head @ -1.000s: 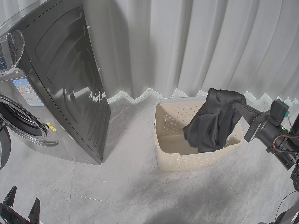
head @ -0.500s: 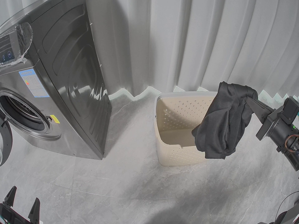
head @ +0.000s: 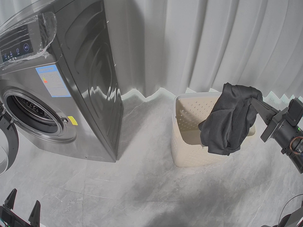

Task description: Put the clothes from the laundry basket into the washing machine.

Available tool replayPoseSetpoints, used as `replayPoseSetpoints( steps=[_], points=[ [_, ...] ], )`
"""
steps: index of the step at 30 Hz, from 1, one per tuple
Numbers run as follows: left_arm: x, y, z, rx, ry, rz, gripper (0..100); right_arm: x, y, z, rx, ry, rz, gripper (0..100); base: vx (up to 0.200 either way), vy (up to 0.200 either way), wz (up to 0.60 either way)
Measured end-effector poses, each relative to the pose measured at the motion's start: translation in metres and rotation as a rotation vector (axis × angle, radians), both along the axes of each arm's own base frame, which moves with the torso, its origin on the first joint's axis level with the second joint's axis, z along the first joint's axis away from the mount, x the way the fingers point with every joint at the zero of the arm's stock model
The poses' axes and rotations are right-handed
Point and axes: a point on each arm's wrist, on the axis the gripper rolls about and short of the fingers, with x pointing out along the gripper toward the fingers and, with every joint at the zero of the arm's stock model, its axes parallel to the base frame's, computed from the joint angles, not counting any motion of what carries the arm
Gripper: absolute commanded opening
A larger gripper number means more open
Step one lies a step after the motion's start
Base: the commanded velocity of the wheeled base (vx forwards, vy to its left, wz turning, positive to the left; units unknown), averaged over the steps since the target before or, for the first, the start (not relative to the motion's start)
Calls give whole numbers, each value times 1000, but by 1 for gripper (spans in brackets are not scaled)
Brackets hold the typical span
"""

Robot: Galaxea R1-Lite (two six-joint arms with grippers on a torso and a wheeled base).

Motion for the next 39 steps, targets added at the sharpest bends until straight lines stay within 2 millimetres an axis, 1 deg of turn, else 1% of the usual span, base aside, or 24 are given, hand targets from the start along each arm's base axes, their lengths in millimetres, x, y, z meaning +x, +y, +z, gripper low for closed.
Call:
replayPoseSetpoints(
  steps=[34,39],
  points=[
    [0,0,0,-4,0,-1,100,-3,5,2,6,-16,43,0,0,200,0],
    [0,0,0,-4,1,0,100,-3,4,0,2,-9,46,0,0,0,0]
  ],
)
